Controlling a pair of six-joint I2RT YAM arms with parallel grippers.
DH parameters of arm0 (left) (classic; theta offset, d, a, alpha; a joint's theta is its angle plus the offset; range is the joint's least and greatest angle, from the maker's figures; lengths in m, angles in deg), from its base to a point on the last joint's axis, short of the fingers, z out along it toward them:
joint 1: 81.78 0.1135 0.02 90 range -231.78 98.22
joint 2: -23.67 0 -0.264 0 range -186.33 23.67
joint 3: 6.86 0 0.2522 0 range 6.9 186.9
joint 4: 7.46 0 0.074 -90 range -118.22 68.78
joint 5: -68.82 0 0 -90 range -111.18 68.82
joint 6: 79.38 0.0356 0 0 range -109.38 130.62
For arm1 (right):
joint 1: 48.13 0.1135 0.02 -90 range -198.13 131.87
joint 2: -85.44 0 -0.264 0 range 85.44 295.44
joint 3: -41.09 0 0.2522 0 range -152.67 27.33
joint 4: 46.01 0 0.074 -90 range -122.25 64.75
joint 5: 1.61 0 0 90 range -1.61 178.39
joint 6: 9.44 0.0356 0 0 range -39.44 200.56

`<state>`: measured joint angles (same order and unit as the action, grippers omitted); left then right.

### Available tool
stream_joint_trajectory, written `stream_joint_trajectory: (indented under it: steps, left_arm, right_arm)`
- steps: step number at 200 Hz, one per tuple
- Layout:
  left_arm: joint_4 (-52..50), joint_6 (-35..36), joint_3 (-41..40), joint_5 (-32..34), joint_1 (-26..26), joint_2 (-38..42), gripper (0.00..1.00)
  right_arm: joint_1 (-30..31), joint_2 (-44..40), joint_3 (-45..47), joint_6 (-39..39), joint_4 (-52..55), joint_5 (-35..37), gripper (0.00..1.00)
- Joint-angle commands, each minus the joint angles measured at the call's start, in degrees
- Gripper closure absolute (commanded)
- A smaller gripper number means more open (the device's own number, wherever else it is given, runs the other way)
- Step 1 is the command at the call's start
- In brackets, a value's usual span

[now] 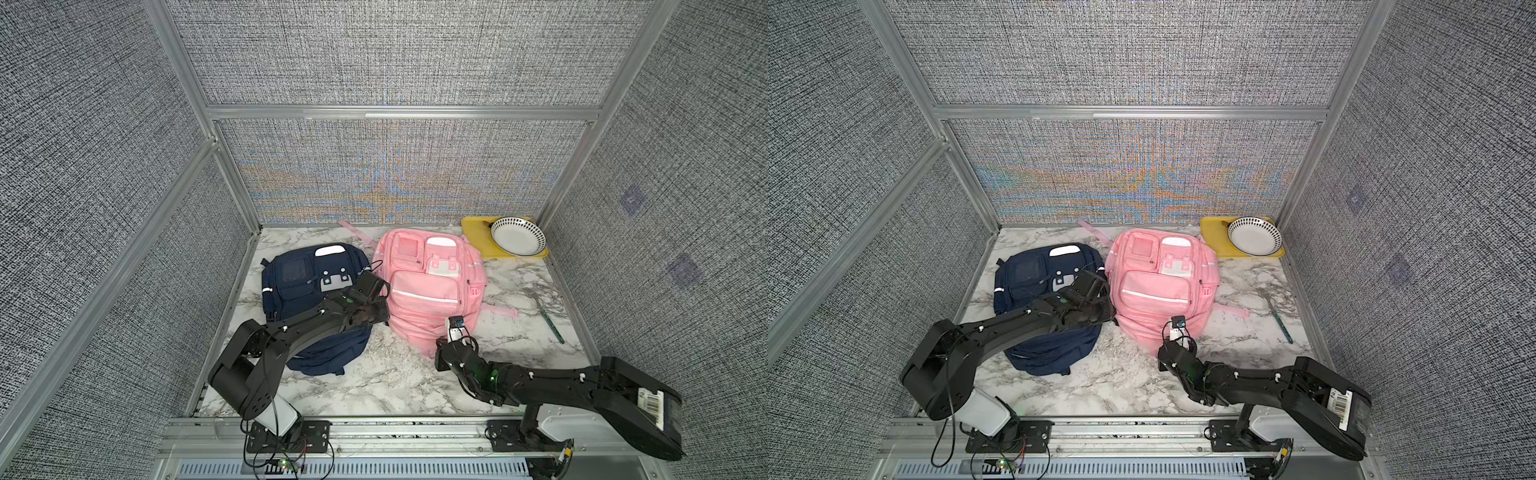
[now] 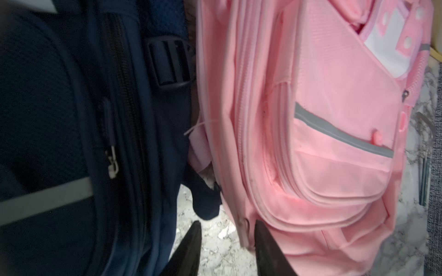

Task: Zip up the backpack
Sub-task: Zip the zipper on the backpack.

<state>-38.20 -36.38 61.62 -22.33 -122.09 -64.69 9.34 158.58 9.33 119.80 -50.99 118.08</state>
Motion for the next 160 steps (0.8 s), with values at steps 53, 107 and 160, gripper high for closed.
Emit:
stream_joint_trajectory:
  steps: [53, 107, 160]
  left_arm:
    - [-3.7, -4.2, -0.1, 6.0, -8.3, 5.0, 0.38]
    - [0.0, -9.4, 1.3, 3.0, -15.3, -0.8, 0.32]
    - [1.9, -11.2, 4.3, 2.7, -17.3, -6.0, 0.3]
  right_arm:
    - [0.8, 3.1, -1.1, -1.9, 0.8, 0.8, 1.0]
    - [0.9, 4.3, -1.6, -2.6, -0.2, 1.2, 1.0]
    - [0.9, 3.7, -1.4, -2.7, 0.2, 1.6, 1.0]
